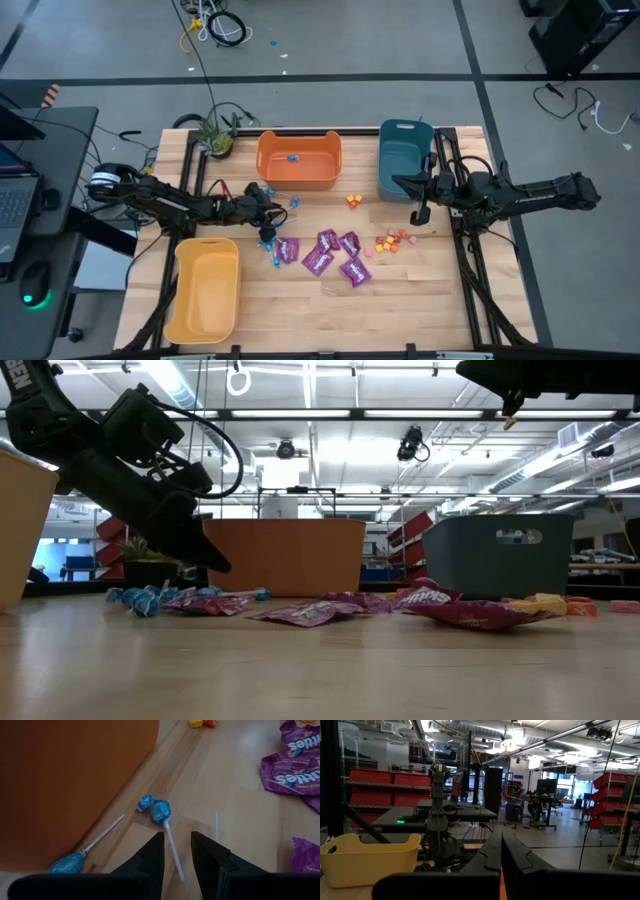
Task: Sort candy
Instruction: Put the blue candy into the orange bin
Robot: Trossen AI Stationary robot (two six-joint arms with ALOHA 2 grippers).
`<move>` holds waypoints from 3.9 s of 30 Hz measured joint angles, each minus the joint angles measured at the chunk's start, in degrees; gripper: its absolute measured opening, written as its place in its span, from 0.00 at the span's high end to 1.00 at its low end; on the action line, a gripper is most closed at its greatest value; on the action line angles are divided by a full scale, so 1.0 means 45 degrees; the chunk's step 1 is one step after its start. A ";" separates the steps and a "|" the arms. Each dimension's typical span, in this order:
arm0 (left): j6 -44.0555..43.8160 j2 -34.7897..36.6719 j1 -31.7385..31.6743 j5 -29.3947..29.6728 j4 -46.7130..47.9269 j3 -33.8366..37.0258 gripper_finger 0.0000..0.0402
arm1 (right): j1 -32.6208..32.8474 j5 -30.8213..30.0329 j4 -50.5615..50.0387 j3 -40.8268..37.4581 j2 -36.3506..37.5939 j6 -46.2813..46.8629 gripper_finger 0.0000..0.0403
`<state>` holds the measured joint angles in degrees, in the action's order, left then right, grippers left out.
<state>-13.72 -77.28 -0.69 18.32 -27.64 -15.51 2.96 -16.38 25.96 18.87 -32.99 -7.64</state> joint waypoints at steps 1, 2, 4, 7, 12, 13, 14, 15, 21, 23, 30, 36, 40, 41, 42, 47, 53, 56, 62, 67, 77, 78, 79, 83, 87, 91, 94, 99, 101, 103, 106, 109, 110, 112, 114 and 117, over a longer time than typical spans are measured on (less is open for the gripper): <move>0.0000 0.0000 0.0000 -0.0004 0.0000 0.0000 0.75 | 0.0000 0.0000 -0.0004 0.0000 -0.0001 0.0000 1.00; 0.0005 0.0000 0.0000 -0.0008 0.0000 0.0000 0.75 | -0.0001 0.0000 0.0000 0.0000 -0.0002 0.0000 1.00; 0.0005 0.0000 0.0000 0.0025 0.0000 0.0000 0.75 | 0.0000 0.0000 0.0000 0.0000 0.0000 0.0000 1.00; 0.0016 0.0000 0.0000 0.0124 0.0000 0.0000 0.75 | 0.0000 0.0000 0.0000 0.0000 0.0000 0.0000 1.00; 0.0310 0.0000 0.0000 0.0289 -0.0012 0.0000 0.75 | -0.0003 0.0000 -0.0002 -0.0003 0.0000 0.0000 1.00; 0.0396 0.0000 0.0000 0.0265 -0.0048 0.0000 0.75 | 0.0000 0.0000 0.0000 0.0000 -0.0004 0.0000 1.00; 0.0597 0.0000 0.0000 0.0186 -0.0143 0.0000 0.75 | 0.0000 0.0000 0.0000 0.0000 0.0000 0.0000 1.00; 0.0737 0.0000 0.0000 0.0139 -0.0289 0.0000 0.75 | -0.0004 0.0000 0.0000 -0.0002 -0.0002 0.0000 1.00; 0.0272 0.0000 -0.0007 -0.0065 -0.0968 -0.0005 0.75 | -0.0005 0.0000 0.0000 0.0000 0.0000 -0.0002 1.00; 0.0008 0.0005 0.0229 -0.0299 -0.1008 -0.0005 0.75 | -0.0005 0.0000 0.0000 0.0000 0.0000 0.0008 1.00; 0.0396 -0.0409 0.0203 0.0305 -0.1656 -0.0010 0.75 | -0.0010 0.0000 0.0005 0.0000 0.0000 -0.0136 1.00; 0.0032 -0.1817 0.0363 0.0211 -0.2458 -0.0019 0.75 | -0.0005 0.0000 0.0000 -0.0001 0.0000 -0.0204 1.00; 0.0029 -0.2182 0.0321 0.0413 -0.2395 -0.0019 0.75 | -0.0006 0.0000 0.0001 -0.0004 0.0000 -0.0243 1.00; 0.0029 -0.2231 0.0321 0.0522 -0.2342 -0.0019 0.75 | -0.0009 0.0000 0.0000 0.0000 0.0000 -0.0243 1.00; 0.0012 -0.2271 0.0321 0.0675 -0.2242 -0.0019 0.75 | -0.0010 0.0000 0.0000 0.0000 0.0000 -0.0243 1.00; -0.0005 -0.2506 0.0321 0.0846 -0.1949 -0.0015 0.75 | -0.0008 0.0000 0.0000 -0.0002 0.0000 -0.0244 1.00; -0.0017 -0.2506 0.0321 0.0953 -0.1865 -0.0010 0.75 | -0.0007 0.0000 0.0005 0.0000 0.0000 -0.0243 1.00; -0.0266 -0.2506 0.0321 0.0973 -0.1518 -0.0010 0.75 | -0.0008 0.0000 0.0005 0.0000 0.0000 -0.0243 1.00; -0.1088 -0.2477 0.0194 0.0870 -0.1078 -0.0029 0.75 | -0.0010 0.0000 0.0005 0.0000 0.0000 -0.0243 1.00; -0.1047 -0.2477 0.0180 0.0849 -0.1073 -0.0029 0.76 | -0.0008 0.0000 0.0005 0.0000 0.0000 -0.0243 1.00; -0.0698 -0.2477 0.0180 0.0802 -0.1012 -0.0024 0.98 | -0.0009 0.0000 0.0005 -0.0005 0.0000 -0.0243 1.00; -0.0681 -0.2477 0.0180 0.0795 -0.1041 -0.0023 0.98 | -0.0005 0.0000 0.0005 0.0000 0.0000 -0.0243 1.00; -0.0637 -0.2478 0.0180 0.0745 -0.1115 -0.0013 0.99 | -0.0007 0.0000 0.0005 0.0000 0.0000 -0.0243 1.00; -0.0192 -0.2506 0.0160 0.0320 -0.1532 0.0015 0.99 | -0.0007 0.0000 0.0005 0.0000 0.0000 -0.0243 1.00; -0.0133 -0.2506 0.0165 0.0155 -0.1588 0.0015 1.00 | -0.0007 0.0000 0.0010 0.0000 0.0000 -0.0243 1.00; -0.0311 -0.2485 0.0165 0.0109 -0.1632 0.0015 1.00 | -0.0010 0.0000 0.0010 0.0000 0.0000 -0.0243 1.00; -0.0301 -0.2409 0.0175 -0.0034 -0.1748 0.0015 1.00 | -0.0008 0.0000 0.0019 0.0000 0.0000 -0.0243 1.00; -0.0103 -0.2302 0.0175 -0.0360 -0.2297 0.0015 1.00 | -0.0005 0.0000 0.0024 0.0000 0.0000 -0.0238 1.00; -0.0045 -0.2205 0.0175 -0.0462 -0.2305 0.0008 1.00 | -0.0005 0.0000 0.0033 0.0000 0.0000 -0.0239 1.00; 0.0019 -0.2018 0.0175 -0.0571 -0.2385 0.0010 1.00 | -0.0010 0.0000 0.0052 0.0000 0.0000 -0.0238 1.00; 0.0311 -0.1585 0.0175 -0.0812 -0.2335 0.0005 1.00 | -0.0010 0.0000 0.0122 -0.0002 0.0000 -0.0240 1.00; 0.0633 -0.1037 0.0175 -0.1080 -0.2599 0.0005 1.00 | -0.0015 0.0000 0.0136 0.0000 0.0005 -0.0238 1.00; 0.0721 -0.0799 0.0175 -0.1150 -0.2594 0.0005 1.00 | -0.0015 0.0000 0.0146 0.0000 0.0005 -0.0243 1.00; 0.0975 -0.0401 0.0175 -0.1220 -0.2654 0.0000 1.00 | -0.0015 0.0000 0.0229 0.0000 0.0005 -0.0238 1.00; 0.1217 0.0097 0.0175 -0.1229 -0.2601 0.0005 1.00 | -0.0015 0.0000 0.0233 0.0000 0.0005 -0.0238 1.00; 0.1696 0.0696 0.0175 -0.1237 -0.2743 0.0000 1.00 | -0.0015 -0.0005 0.0228 0.0000 0.0005 -0.0243 1.00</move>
<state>-6.08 -74.15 0.10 12.75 -39.98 -15.51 2.90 -16.40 26.98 18.87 -32.97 -8.73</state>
